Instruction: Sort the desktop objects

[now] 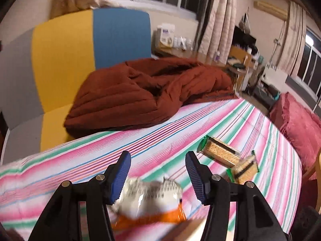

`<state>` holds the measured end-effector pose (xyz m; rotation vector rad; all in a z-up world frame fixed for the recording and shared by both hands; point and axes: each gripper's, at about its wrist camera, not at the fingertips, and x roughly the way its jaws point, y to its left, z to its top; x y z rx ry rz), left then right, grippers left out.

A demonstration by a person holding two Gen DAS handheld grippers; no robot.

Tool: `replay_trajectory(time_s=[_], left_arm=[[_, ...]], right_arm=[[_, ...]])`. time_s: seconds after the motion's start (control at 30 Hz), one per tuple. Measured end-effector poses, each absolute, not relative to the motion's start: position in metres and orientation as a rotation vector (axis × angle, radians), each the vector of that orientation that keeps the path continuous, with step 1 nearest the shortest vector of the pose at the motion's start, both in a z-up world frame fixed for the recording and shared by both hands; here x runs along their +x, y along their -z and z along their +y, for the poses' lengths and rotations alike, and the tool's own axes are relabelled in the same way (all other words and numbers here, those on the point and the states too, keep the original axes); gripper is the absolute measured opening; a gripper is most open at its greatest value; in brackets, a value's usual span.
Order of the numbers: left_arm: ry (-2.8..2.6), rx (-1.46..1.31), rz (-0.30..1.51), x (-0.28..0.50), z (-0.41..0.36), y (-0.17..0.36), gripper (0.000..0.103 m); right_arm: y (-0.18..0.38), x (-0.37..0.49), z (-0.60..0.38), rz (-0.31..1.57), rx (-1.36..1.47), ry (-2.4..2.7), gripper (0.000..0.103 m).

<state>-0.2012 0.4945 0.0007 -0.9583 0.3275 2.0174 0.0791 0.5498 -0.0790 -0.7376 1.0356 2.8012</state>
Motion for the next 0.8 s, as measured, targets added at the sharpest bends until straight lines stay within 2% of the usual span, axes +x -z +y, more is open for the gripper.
replay_trajectory(time_s=[0.23,0.43,0.53,0.8], left_arm=[[-1.982,-1.168,0.468,-0.224,0.509,0.043,0.057],[-1.982,-1.264,0.447,-0.219,0.466,0.05,0.056],[-2.021,-1.318,0.39,-0.211,0.426,0.053,0.056],[-2.118,-1.389,0.106,-0.165,0.333,0.054,0.055]], right_arm=[[0.079,0.08,0.548,1.035,-0.737,-2.804,0.096],[0.079,0.079,0.547,1.032,-0.742,-2.802,0.096],[0.078,0.079,0.547,1.031,-0.743,-2.801,0.096],[0.078,0.076,0.547,1.022,-0.757,-2.794,0.096]])
